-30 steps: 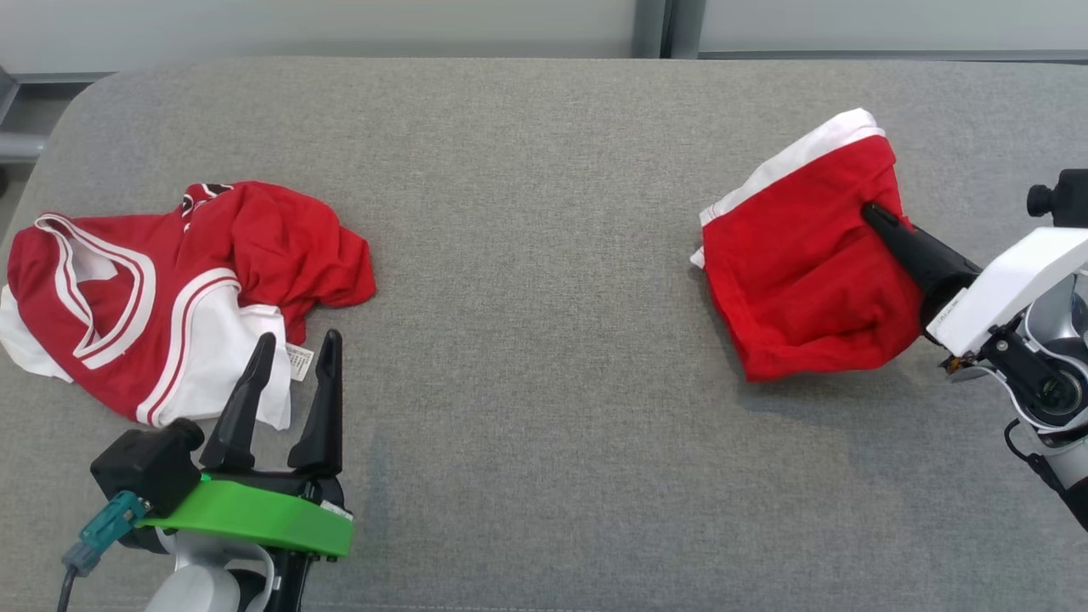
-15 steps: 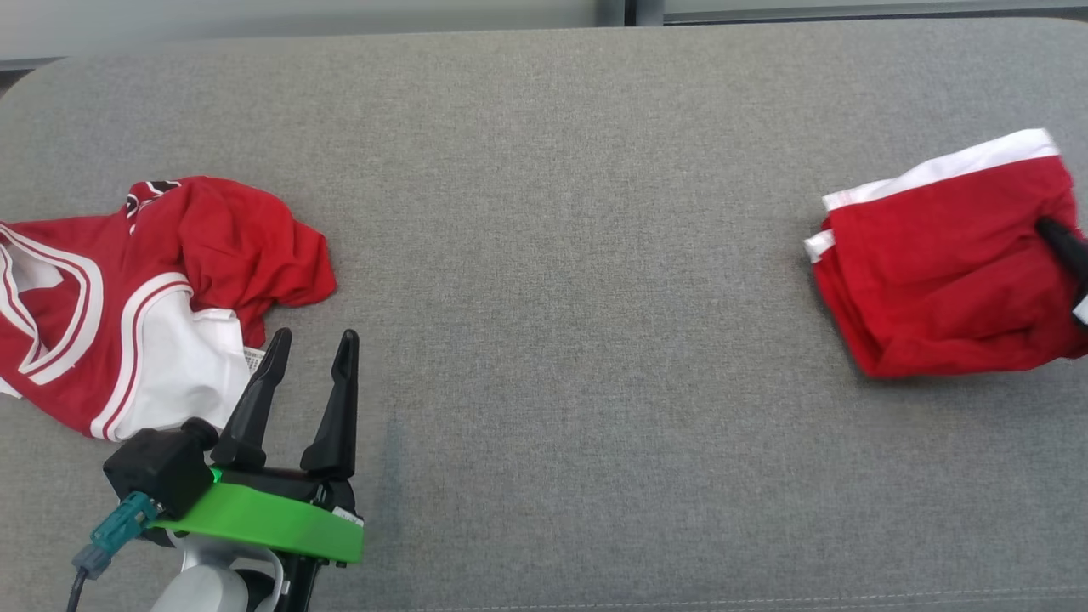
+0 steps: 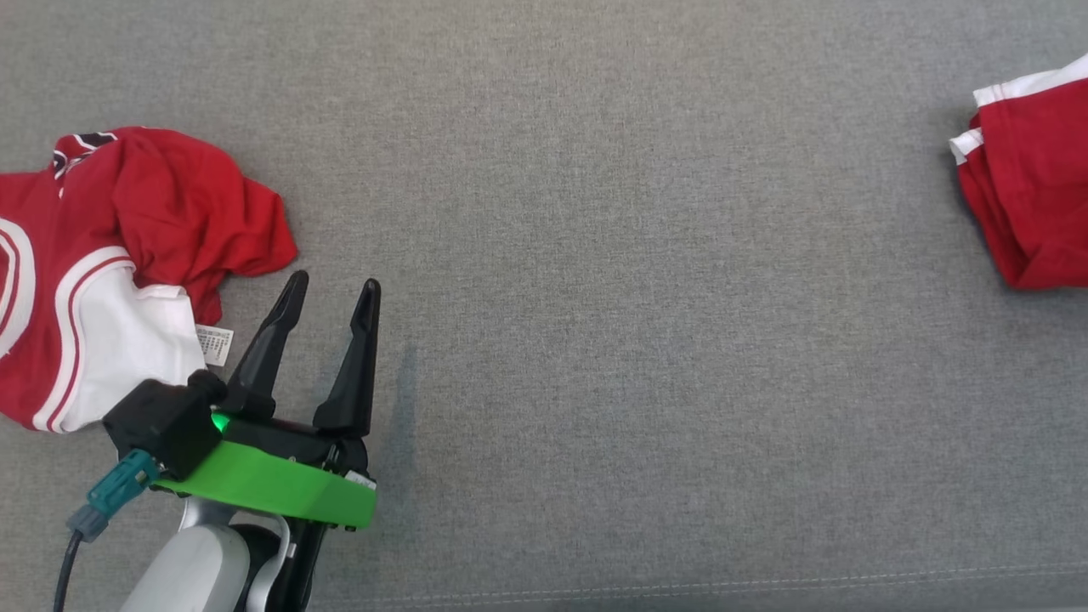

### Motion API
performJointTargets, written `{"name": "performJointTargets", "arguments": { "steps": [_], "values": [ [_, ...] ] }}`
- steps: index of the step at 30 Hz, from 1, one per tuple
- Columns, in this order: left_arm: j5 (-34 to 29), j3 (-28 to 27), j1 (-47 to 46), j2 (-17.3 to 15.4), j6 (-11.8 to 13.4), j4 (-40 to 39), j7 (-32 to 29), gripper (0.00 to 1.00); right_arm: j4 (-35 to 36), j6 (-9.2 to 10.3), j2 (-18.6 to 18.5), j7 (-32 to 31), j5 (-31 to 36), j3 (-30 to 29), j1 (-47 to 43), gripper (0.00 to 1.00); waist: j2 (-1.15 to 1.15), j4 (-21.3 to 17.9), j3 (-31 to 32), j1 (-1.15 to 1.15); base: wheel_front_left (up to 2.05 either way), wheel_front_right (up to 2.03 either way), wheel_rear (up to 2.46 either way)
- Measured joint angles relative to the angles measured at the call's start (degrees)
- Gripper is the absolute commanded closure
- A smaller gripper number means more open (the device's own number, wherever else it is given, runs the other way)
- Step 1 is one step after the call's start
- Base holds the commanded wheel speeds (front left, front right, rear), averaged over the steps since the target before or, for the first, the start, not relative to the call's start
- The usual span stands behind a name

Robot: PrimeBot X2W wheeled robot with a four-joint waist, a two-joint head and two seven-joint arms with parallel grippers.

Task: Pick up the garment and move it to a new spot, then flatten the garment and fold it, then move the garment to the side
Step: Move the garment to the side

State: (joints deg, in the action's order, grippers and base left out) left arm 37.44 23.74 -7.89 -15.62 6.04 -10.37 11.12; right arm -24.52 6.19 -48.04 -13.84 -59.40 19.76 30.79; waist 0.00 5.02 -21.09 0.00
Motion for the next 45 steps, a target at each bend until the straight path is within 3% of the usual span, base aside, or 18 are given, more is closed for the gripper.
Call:
{"name": "performJointTargets", "arguments": {
  "steps": [10, 19, 21, 23, 24, 33, 37, 45],
  "values": [
    [-1.41, -1.77, -2.61, -0.68, 0.02, -2.2, -0.81, 0.0, -3.63, 0.47, -2.07, -0.31, 4.57, 0.56, 6.35, 1.0, 0.0, -0.45, -6.57, 0.0, 0.0, 0.0, 0.0],
    [-2.01, -4.25, -3.35, -0.68, 0.09, -3.3, -0.41, 0.0, -9.49, 0.57, -1.16, 0.77, 4.63, -0.33, 7.44, 1.0, 0.0, -0.69, -9.33, 0.0, 0.0, 0.0, 0.0],
    [-2.43, -5.09, -3.33, -0.85, 0.11, -3.48, -0.41, 0.0, -10.0, 0.57, -0.82, 1.34, 4.94, -0.27, 8.04, 0.88, 0.0, -0.93, -9.52, 0.0, 0.0, 0.0, 0.0],
    [-2.48, -5.11, -3.33, -1.09, 0.11, -3.45, -0.42, 0.0, -11.21, 0.59, -0.66, 2.85, 6.02, -0.32, 8.44, 0.48, 0.0, -1.15, -9.62, 0.0, 0.0, 0.0, 0.0],
    [-2.48, -5.14, -3.33, -1.09, 0.11, -3.45, -0.42, 0.0, -11.85, 0.87, -0.73, 3.28, 6.71, -0.27, 8.61, 0.0, 0.0, -1.23, -9.63, 0.0, 0.0, 0.0, 0.0],
    [-2.9, -5.38, -3.3, -1.16, 0.56, -3.47, -0.47, 0.0, -16.71, 0.91, -0.35, 5.48, 8.09, -0.1, 8.61, 0.0, 0.0, -1.89, -8.45, 0.0, 0.0, 0.0, 0.0],
    [-2.9, -5.52, -3.26, -1.16, 0.59, -3.42, -0.47, 0.0, -19.38, 0.91, 1.81, 7.93, 6.76, -2.27, 8.12, 0.0, 0.0, -1.84, -7.46, 0.0, 0.0, 0.0, 0.0],
    [-2.64, -8.33, -3.21, -0.2, 0.6, -2.68, 0.88, 0.0, -17.61, 0.96, 2.21, 21.65, 6.0, -7.53, 7.51, 0.0, 0.0, -1.76, -4.62, 0.0, 0.0, 0.0, 0.0]
  ]
}}
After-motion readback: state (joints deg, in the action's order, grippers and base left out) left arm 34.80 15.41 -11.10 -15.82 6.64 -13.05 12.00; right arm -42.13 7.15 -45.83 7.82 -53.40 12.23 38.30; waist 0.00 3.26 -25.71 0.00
